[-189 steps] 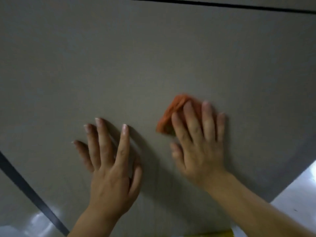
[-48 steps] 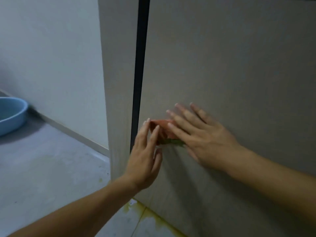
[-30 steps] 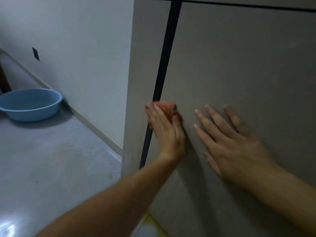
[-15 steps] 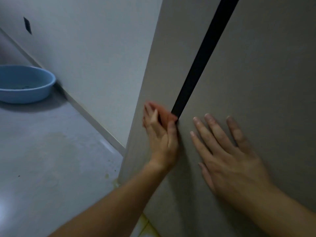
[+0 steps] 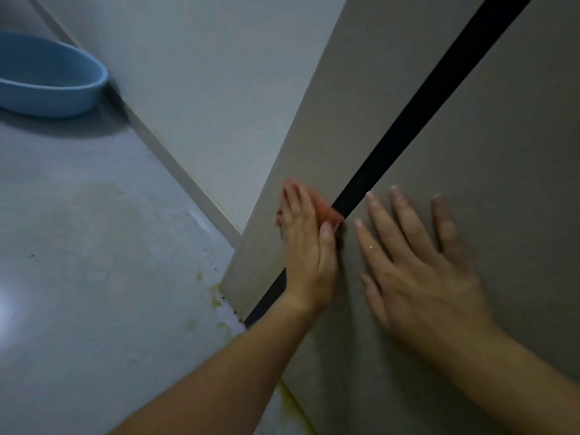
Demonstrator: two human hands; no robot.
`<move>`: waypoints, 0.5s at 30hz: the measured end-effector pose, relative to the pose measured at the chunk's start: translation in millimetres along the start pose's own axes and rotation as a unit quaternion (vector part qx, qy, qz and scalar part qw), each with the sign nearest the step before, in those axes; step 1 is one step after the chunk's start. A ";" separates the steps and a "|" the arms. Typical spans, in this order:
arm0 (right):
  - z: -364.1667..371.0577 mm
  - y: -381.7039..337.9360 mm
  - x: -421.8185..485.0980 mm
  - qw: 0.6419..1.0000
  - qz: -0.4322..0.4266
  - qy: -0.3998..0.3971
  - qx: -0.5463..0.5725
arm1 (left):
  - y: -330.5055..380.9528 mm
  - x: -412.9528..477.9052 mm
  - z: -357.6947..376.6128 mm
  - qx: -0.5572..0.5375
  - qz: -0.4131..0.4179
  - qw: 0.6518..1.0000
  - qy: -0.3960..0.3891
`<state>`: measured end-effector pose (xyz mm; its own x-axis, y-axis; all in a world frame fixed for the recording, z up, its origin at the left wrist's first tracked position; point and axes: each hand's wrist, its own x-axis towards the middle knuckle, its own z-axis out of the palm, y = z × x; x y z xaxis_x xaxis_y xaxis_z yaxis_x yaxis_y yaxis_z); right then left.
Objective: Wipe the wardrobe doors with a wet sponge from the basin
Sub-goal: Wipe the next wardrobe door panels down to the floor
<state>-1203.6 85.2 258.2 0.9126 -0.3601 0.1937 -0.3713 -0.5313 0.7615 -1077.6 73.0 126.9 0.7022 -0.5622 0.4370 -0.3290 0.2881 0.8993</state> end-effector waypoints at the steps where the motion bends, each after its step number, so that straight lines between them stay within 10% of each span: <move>1: 1.3 -1.8 0.3 1.000 0.004 -0.002 -0.004 | 6.5 15.2 0.7 -0.003 0.007 1.000 0.015; 15: 20.0 -38.5 13.1 0.997 -0.010 -0.034 -0.072 | -46.4 21.0 -3.3 -0.001 -0.001 0.999 0.048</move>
<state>-1180.8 85.6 219.0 0.9041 -0.4045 0.1379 -0.3196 -0.4258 0.8465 -1045.6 50.4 94.3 0.7598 -0.4866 0.4311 -0.3260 0.2886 0.9002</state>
